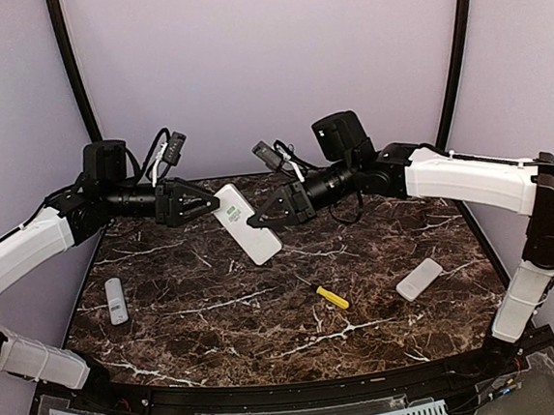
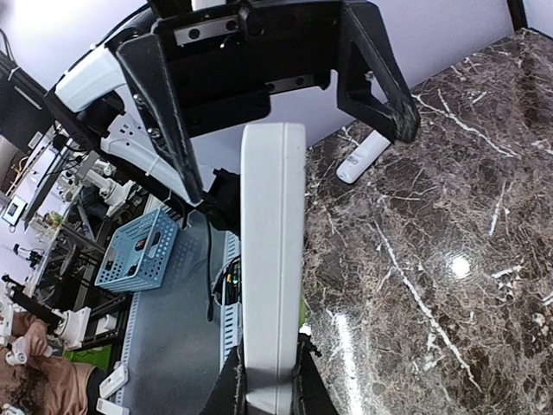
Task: Unload the batteries from the remote control
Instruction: Pass from the right arm to the left, then remove the battery cover from the remote control.
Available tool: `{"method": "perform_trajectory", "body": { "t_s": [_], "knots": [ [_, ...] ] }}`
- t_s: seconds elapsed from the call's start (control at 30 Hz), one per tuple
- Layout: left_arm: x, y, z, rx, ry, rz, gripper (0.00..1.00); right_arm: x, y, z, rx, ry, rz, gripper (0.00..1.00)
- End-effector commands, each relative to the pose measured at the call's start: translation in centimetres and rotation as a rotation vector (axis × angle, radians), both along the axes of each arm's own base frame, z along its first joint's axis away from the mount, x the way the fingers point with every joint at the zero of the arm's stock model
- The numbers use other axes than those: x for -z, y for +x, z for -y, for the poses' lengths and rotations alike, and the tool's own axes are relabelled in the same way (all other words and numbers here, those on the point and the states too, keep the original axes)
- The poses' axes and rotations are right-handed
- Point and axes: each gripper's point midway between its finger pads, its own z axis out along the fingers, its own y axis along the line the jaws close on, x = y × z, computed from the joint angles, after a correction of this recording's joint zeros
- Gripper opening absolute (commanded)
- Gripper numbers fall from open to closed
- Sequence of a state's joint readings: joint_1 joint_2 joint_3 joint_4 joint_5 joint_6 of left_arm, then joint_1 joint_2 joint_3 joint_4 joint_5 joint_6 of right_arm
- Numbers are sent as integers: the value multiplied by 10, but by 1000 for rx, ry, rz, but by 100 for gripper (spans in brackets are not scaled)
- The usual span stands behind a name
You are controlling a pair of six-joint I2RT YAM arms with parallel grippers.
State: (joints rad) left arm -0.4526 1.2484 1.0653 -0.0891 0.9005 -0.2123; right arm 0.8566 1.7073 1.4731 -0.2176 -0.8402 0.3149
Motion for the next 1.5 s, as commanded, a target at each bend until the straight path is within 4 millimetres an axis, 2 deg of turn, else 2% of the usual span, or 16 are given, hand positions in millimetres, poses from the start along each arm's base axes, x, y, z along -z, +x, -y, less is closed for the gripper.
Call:
{"method": "perform_trajectory", "body": {
  "t_s": [0.0,0.17,0.53,0.67,0.77,0.83,0.93,1.03,1.1,1.13,1.17,1.2,1.23,1.27,1.3,1.47],
  "knots": [
    [-6,-26,14,142,-20,-18,81,-16,-15,-3,-106,43,-7,0],
    [-5,-34,21,190,-44,-45,51,-10,-18,-3,-131,16,-18,0],
    [0,-40,28,229,-41,-74,17,2,-16,-4,-139,-24,-27,0],
    [0,-40,29,234,-43,-81,1,3,-15,-4,-136,-22,-20,0],
    [-2,-41,29,235,-55,-88,0,3,-7,-3,-98,-16,-6,3],
    [-4,-40,29,221,-68,-83,0,1,2,0,-55,-4,5,21],
    [-12,-36,27,172,-91,-57,0,-9,15,8,27,44,27,61],
    [-25,-31,21,93,-121,-19,0,-28,28,16,134,134,69,82],
    [-33,-24,16,21,-154,0,0,-26,44,20,259,152,66,85],
    [-28,-18,13,-38,-163,-23,0,-25,51,23,319,167,54,85],
    [-39,-16,10,-67,-197,16,0,-25,58,26,377,187,24,86],
    [-35,-8,6,-129,-208,-10,0,-25,60,27,405,220,11,86],
    [-45,-6,1,-158,-243,21,0,-24,62,28,429,250,-7,86],
    [-40,1,-3,-208,-255,-7,0,-24,63,28,449,273,-22,86],
    [-48,2,-7,-227,-287,13,0,-24,60,25,450,298,-32,86],
    [-56,8,-23,-321,-369,-1,0,-29,45,15,423,380,-46,86]
  ]
}}
